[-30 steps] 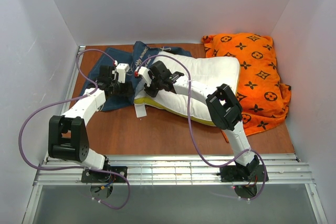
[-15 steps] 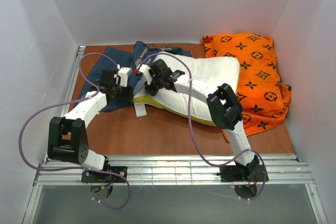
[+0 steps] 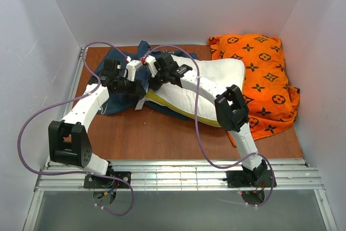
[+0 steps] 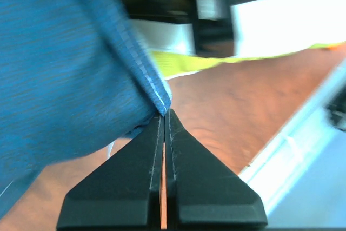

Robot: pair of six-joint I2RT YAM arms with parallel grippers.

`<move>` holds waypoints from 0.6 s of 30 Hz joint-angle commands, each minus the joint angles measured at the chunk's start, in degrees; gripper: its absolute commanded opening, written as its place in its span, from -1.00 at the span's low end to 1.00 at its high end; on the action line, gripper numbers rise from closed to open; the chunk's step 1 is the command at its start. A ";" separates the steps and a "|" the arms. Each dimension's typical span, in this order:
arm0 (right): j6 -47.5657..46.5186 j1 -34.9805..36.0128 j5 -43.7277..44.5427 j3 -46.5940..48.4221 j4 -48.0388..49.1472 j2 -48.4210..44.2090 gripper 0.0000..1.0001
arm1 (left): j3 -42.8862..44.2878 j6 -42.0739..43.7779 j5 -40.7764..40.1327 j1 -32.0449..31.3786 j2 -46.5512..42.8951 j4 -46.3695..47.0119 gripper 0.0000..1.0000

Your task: Put the pillow into the pillowcase

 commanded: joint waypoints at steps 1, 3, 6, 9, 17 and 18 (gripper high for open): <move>6.28 -0.39 -1.33 3.11 6.49 1.51 -0.97 | 2.87 -2.32 17.14 -1.19 -3.41 -7.09 -1.00; 11.53 -0.57 -4.76 -0.04 8.96 0.02 -0.97 | 2.70 -3.99 21.78 -1.19 -3.76 -7.35 -1.00; 18.64 -0.74 -9.94 -6.63 15.37 -3.22 -0.97 | 1.21 -4.44 25.49 -1.10 -3.85 -8.05 -1.00; 29.35 -1.71 -16.17 -12.34 23.62 -5.34 -0.97 | -1.87 -3.83 27.17 -1.01 -3.93 -9.19 -1.00; 45.31 -10.32 -23.39 -13.95 37.71 -10.79 -0.97 | -3.27 3.81 20.76 -0.22 -5.08 -14.46 -1.00; 45.84 -10.50 -23.92 -13.42 37.89 -11.06 -0.97 | -4.06 4.26 20.50 -0.13 -4.99 -14.82 -1.00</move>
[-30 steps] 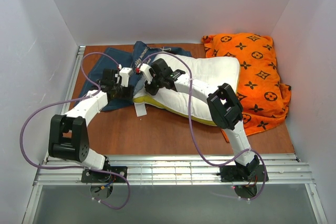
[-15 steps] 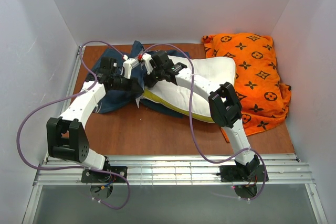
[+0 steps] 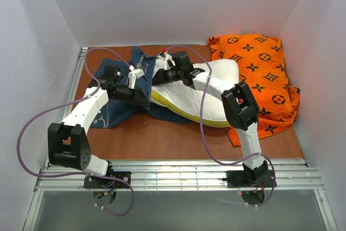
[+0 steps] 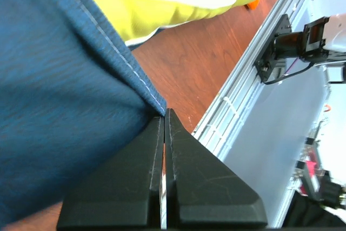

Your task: Put the pillow into the pillowcase

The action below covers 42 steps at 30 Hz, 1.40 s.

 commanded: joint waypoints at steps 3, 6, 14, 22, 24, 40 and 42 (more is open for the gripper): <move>11.08 -2.41 -2.73 0.34 17.99 -7.61 -0.97 | -2.99 3.98 5.04 -0.68 -3.11 -6.54 -1.00; 9.95 1.27 -2.30 -4.94 19.16 -6.65 -0.97 | -1.86 3.10 7.24 -0.68 -3.28 -5.66 -1.00; 2.83 6.65 5.17 -15.85 21.62 0.64 -0.97 | 7.28 2.57 16.55 -0.68 -2.40 -10.31 -1.00; -2.70 9.01 2.19 -25.68 21.54 -11.10 -0.97 | 5.03 8.22 5.88 -0.33 -6.69 -17.28 -0.92; -4.29 10.77 1.58 -29.80 21.28 -12.97 -0.97 | 4.22 9.16 1.72 0.64 -8.46 -16.47 -0.62; -37.85 2.52 14.12 -9.98 -15.98 -19.66 0.69 | 33.22 -6.12 -36.42 2.06 17.80 1.27 0.09; -42.85 1.38 18.60 -4.10 -16.78 -15.47 0.73 | 34.10 -5.60 -42.38 0.39 20.26 2.33 0.09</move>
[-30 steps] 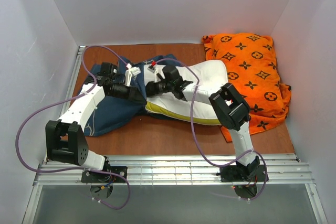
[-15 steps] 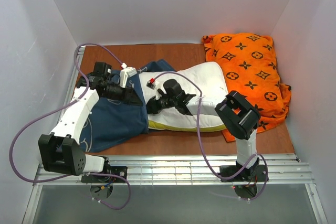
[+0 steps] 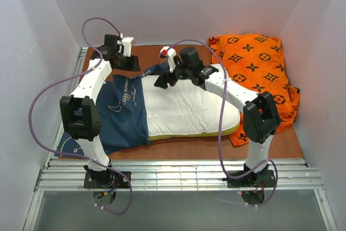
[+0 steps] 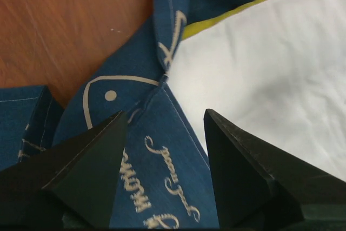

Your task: Put the pillow into the pillowcase

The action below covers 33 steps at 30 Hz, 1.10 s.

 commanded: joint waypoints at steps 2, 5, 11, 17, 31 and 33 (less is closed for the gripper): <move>-14.49 -2.93 9.18 14.34 -9.66 6.81 0.85 | 2.84 -0.88 -12.28 -4.09 2.81 2.65 0.12; -18.45 -4.43 10.49 24.01 -12.91 16.22 0.97 | 5.57 0.27 -10.35 -4.09 5.71 3.00 0.15; -22.58 -6.63 7.70 32.14 -13.19 27.04 0.97 | 7.59 0.80 -7.98 -4.09 9.31 4.76 0.18; -25.66 -6.63 -0.11 31.19 -17.13 31.53 0.86 | 11.45 1.32 -2.97 -4.09 14.93 3.19 0.23; -21.54 -6.63 -6.11 20.38 -10.03 23.28 -0.97 | 14.71 1.24 0.55 -4.09 24.08 0.90 0.05; -20.66 -6.37 -6.90 19.85 -9.32 22.31 -0.97 | 15.24 0.80 2.56 -4.09 24.70 1.16 -0.47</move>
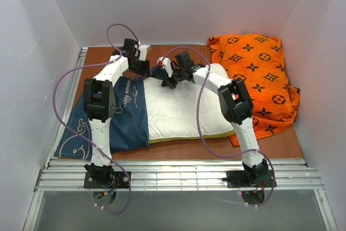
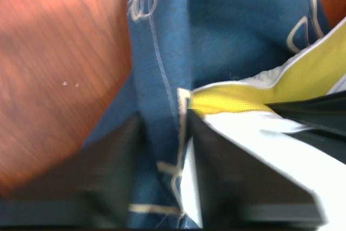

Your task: Put the pillow into the pillowcase

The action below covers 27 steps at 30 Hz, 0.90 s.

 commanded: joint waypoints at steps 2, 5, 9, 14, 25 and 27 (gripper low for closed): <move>2.67 0.80 -4.08 -1.93 0.28 -5.04 -0.97 | 2.48 -0.19 5.70 0.06 0.53 0.48 -0.88; 3.37 2.03 -3.65 -4.38 3.16 -6.44 -0.97 | 2.48 -2.99 12.37 0.06 1.05 2.24 -1.00; 4.33 3.17 -3.38 -5.88 5.37 -7.59 -0.97 | 3.45 -6.59 14.76 0.06 1.76 4.33 -1.00; 5.92 5.37 -2.94 -7.90 8.45 -10.13 -0.97 | 0.37 -17.22 28.28 -0.11 -1.84 13.21 -1.00; 10.22 10.47 -4.78 -14.32 16.96 -21.90 -0.97 | -2.18 -37.18 43.68 -2.66 -4.57 29.91 -1.00; 11.27 11.26 -5.66 -14.85 16.80 -22.88 -0.97 | -2.79 -39.89 45.25 -3.71 -4.48 32.64 -1.00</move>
